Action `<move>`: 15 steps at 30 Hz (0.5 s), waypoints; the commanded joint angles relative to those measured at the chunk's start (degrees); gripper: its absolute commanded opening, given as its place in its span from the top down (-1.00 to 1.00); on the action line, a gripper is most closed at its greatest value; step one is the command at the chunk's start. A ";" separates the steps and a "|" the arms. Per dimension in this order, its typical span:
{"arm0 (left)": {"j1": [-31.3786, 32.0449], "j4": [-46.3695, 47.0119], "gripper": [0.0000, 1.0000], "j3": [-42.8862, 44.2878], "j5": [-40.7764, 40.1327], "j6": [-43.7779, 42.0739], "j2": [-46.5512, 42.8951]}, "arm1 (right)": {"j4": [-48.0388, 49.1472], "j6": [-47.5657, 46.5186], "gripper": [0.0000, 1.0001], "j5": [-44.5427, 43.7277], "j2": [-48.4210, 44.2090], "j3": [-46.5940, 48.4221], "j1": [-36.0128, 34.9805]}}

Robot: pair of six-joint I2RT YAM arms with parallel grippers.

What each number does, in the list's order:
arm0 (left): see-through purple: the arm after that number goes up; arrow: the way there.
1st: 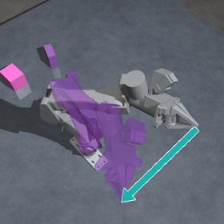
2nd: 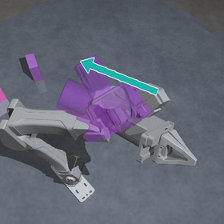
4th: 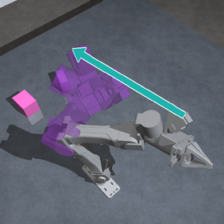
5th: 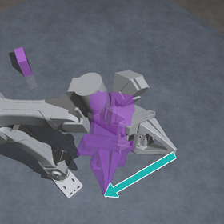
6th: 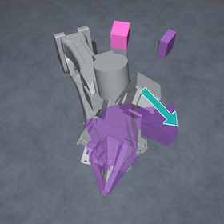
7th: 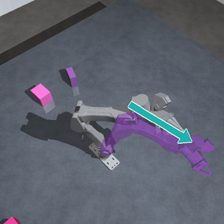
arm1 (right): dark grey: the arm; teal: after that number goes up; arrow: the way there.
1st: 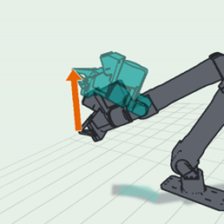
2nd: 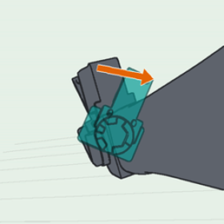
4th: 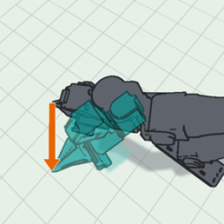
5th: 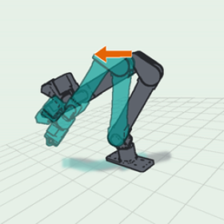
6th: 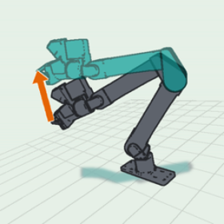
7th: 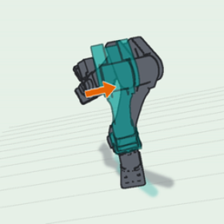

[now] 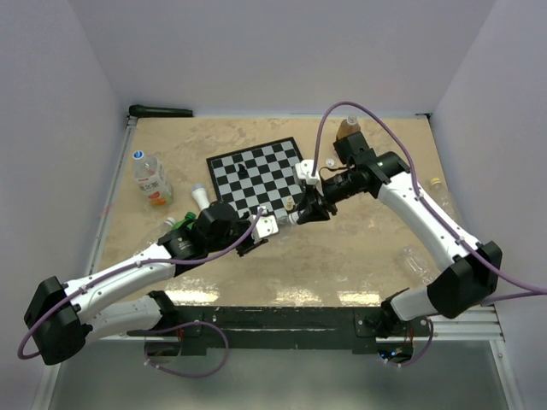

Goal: Unscrew the bottle caps
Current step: Unscrew the bottle cap from the plastic bottle.

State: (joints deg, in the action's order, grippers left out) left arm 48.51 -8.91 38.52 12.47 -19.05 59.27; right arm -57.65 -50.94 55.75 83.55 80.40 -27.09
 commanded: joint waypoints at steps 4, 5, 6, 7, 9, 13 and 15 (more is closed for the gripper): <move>-0.26 2.75 1.00 -0.20 0.45 0.42 -1.78 | 1.94 -29.53 1.00 -7.23 -13.59 -4.20 -0.51; -0.26 2.75 1.00 -0.20 0.62 0.42 -1.78 | 0.71 -30.35 1.00 -7.06 -13.07 -3.85 -0.51; -0.35 2.75 1.00 -0.20 0.63 0.42 -1.78 | 0.78 -29.75 1.00 -6.79 -12.97 -3.76 -0.51; -0.26 2.67 1.00 -0.20 0.80 0.33 -1.70 | 2.09 -28.53 1.00 -6.09 -13.23 -4.20 -0.51; -0.35 2.75 1.00 -0.20 0.71 0.42 -1.78 | 3.24 -26.68 0.98 -4.25 -13.67 -5.34 -0.51; -0.35 2.75 1.00 -0.20 0.71 0.42 -1.87 | 5.52 -20.71 0.71 -2.66 -14.64 -6.57 -0.51; -0.26 2.75 1.00 -0.20 0.80 0.33 -1.87 | 6.14 -17.01 0.30 -2.57 -15.25 -6.75 -0.42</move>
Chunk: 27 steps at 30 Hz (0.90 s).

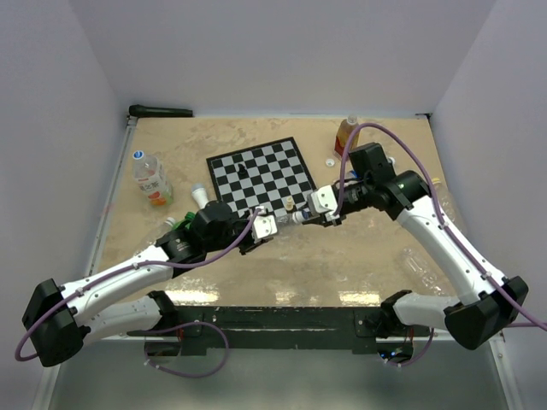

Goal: Unscrew the bottle caps
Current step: Unscrew the bottle cap from the plastic bottle.

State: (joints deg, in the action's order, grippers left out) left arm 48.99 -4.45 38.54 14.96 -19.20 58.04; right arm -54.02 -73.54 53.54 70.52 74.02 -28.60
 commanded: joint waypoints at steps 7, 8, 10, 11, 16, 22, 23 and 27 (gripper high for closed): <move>-0.83 -1.70 1.00 -0.22 -1.86 0.48 -0.91 | 2.34 18.41 -0.38 -1.68 -2.84 2.00 1.26; -0.83 -1.70 1.00 -0.22 -1.95 0.57 -0.91 | 2.17 19.82 -0.41 -1.86 -3.28 2.18 1.53; -0.83 -1.79 1.00 -0.22 -2.13 0.57 -0.91 | 2.16 21.68 -0.43 -1.60 -4.33 1.92 2.67; -0.83 -1.79 1.00 -0.22 -2.22 0.57 -1.00 | 2.16 22.03 -0.43 -1.42 -5.30 1.66 3.63; -0.74 -1.88 1.00 -0.22 -2.30 0.48 -0.91 | 0.23 23.00 -0.46 -2.65 -7.50 1.74 5.13; -0.83 -1.88 1.00 -0.14 -2.83 0.57 -1.00 | -5.39 20.63 -0.47 -2.30 -7.24 2.53 6.27; -0.83 -1.97 1.00 -0.22 -3.09 0.57 -1.00 | -6.26 20.54 -0.47 -1.95 -6.89 2.80 6.54; -0.83 -1.97 1.00 -0.22 -3.53 0.57 -1.00 | -9.78 20.54 -0.49 -0.37 -5.31 4.38 7.94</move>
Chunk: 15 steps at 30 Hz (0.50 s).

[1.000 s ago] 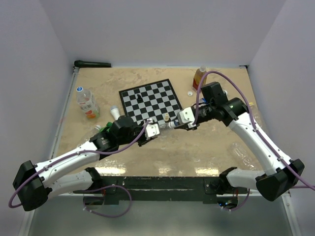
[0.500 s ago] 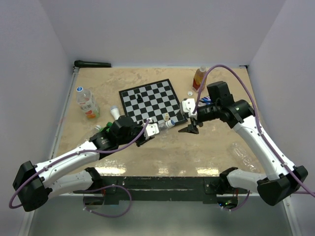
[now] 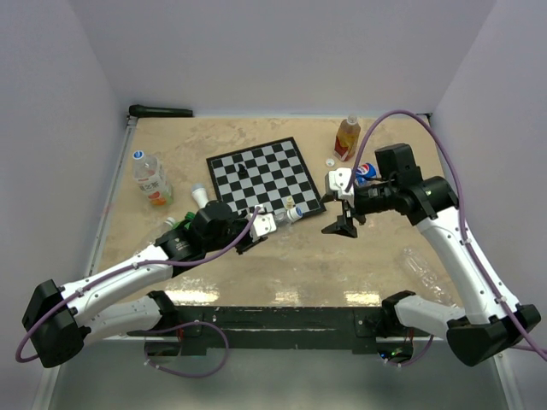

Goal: Unscrew the bottle caps
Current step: Unscrew the bottle cap from the plastic bottle.

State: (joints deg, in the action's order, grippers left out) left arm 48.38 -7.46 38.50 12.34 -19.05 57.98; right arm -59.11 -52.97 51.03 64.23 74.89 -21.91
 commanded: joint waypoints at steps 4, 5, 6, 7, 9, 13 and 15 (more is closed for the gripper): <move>-0.22 1.05 1.00 -0.18 -1.35 0.50 -0.93 | -7.94 -1.69 -0.50 5.22 2.65 4.29 2.40; -0.13 1.05 1.00 -0.18 -1.44 0.50 -1.11 | -9.08 -2.83 -0.50 5.83 3.27 4.47 2.49; -0.22 1.05 1.00 -0.18 -1.61 0.50 -1.02 | -9.87 -3.62 -0.50 6.19 3.80 4.73 2.57; -0.22 1.05 1.00 -0.18 -1.62 0.50 -1.11 | -10.40 -3.63 -0.50 6.54 4.24 4.91 2.66; -0.22 1.05 1.00 -0.09 -1.88 0.50 -1.11 | -11.46 -3.81 -0.50 7.16 5.20 5.52 2.75; -0.22 1.05 1.00 -0.09 -2.58 0.59 -1.02 | -12.08 -2.93 -0.50 7.86 6.52 6.40 2.75; -0.22 1.05 1.00 -0.09 -2.93 0.85 -1.11 | -10.95 -1.01 -0.50 7.86 7.05 6.49 2.93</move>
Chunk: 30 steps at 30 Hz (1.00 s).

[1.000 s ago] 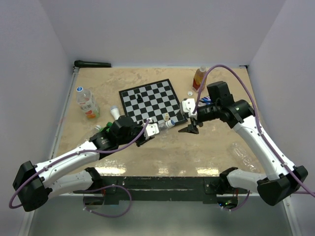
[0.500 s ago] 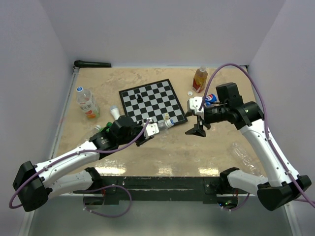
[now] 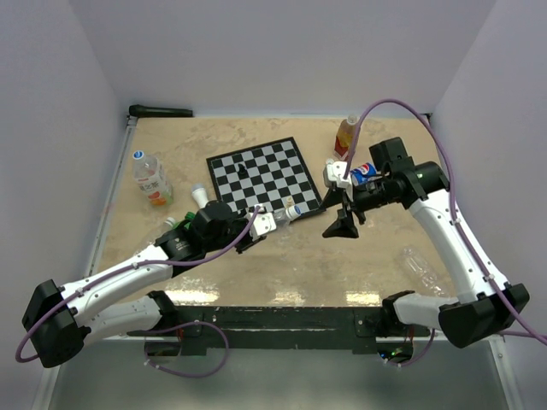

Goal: Unscrew the bottle caps
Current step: Unscrew the bottle cap from the plastic bottle.

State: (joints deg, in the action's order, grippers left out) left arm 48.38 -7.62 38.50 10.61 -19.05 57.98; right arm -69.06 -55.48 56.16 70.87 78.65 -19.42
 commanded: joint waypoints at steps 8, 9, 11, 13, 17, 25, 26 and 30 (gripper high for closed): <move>-0.22 1.38 1.00 0.17 -2.26 1.38 -0.76 | 7.08 15.55 -0.50 1.76 3.13 3.88 0.52; -0.22 1.38 1.00 0.08 -2.44 1.38 -0.76 | 8.23 17.32 -0.50 1.15 3.48 3.96 0.61; -0.22 1.38 1.00 0.17 -2.44 1.38 -0.85 | 11.38 22.84 -0.50 -0.78 3.92 3.88 0.70; -0.22 1.38 1.00 0.26 -2.61 1.47 -0.85 | 13.76 27.60 -0.49 -2.10 4.62 3.88 0.79; -0.22 1.46 1.00 0.17 -2.88 1.73 -0.50 | 16.32 34.65 -0.50 -0.45 6.82 4.23 0.79; -0.22 1.73 1.00 0.35 -3.49 2.44 -0.06 | 17.64 39.84 -0.48 4.05 12.09 4.40 -0.53; -0.22 1.73 1.00 0.26 -3.58 2.61 0.12 | 17.64 39.93 -0.48 3.35 12.45 4.58 -1.23; -0.22 1.82 1.00 0.35 -3.49 2.61 0.12 | 18.78 40.89 -0.48 2.55 13.68 4.76 -3.60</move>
State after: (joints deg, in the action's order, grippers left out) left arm 48.38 -7.81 38.50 7.62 -17.50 58.08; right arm -52.64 -17.52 57.63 84.44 80.79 -20.75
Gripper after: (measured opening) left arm 0.349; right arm 0.745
